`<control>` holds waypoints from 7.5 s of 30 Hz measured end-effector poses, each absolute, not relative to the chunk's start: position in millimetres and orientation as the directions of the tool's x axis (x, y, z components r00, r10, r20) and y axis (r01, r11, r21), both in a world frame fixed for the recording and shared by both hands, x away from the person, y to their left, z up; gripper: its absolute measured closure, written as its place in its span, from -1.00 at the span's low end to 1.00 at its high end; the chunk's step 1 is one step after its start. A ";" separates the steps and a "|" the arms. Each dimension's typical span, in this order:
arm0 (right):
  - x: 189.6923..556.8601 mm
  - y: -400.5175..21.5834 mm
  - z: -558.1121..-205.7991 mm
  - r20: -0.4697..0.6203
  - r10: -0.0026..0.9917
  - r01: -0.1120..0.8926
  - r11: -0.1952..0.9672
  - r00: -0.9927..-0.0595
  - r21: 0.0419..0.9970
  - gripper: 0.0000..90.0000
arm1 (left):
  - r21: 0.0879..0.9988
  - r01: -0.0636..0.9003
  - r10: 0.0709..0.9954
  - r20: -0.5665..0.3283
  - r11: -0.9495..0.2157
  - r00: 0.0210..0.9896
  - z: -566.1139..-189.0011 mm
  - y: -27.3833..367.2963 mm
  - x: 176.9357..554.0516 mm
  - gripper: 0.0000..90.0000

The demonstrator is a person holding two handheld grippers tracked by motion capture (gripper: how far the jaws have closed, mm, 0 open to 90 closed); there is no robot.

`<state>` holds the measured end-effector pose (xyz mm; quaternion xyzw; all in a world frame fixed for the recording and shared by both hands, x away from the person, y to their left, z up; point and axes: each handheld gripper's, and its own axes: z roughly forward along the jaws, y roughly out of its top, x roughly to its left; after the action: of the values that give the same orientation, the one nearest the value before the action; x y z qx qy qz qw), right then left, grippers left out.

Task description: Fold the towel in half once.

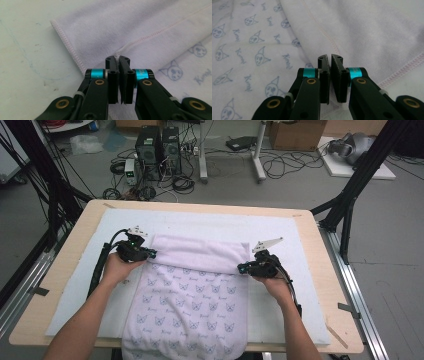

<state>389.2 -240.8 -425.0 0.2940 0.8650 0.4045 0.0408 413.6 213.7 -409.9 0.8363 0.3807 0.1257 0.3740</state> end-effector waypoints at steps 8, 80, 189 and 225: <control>373.2 -248.6 -400.9 0.140 0.517 0.410 0.456 -0.844 0.790 0.92 | 0.802 0.456 0.698 -0.068 -0.387 0.713 -382.4 236.0 382.1 0.92; 377.3 -257.5 -424.9 0.144 0.598 0.480 0.451 -0.788 0.752 -0.09 | 0.766 0.503 0.746 -0.046 -0.401 0.664 -428.5 235.2 374.1 0.07; 270.6 -198.2 -439.3 0.137 0.297 0.299 0.613 -0.945 0.731 0.89 | 0.736 0.388 0.593 0.022 -0.555 0.805 -440.5 220.4 267.9 0.89; 294.2 -220.9 -413.5 0.066 0.415 0.309 0.553 -0.907 0.774 0.50 | 0.770 0.378 0.600 0.007 -0.513 0.800 -429.9 230.9 261.9 0.49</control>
<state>294.2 -220.9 -413.5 0.2060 0.8789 0.4257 0.0624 261.9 230.9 -429.9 0.8589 0.2848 0.1377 0.4027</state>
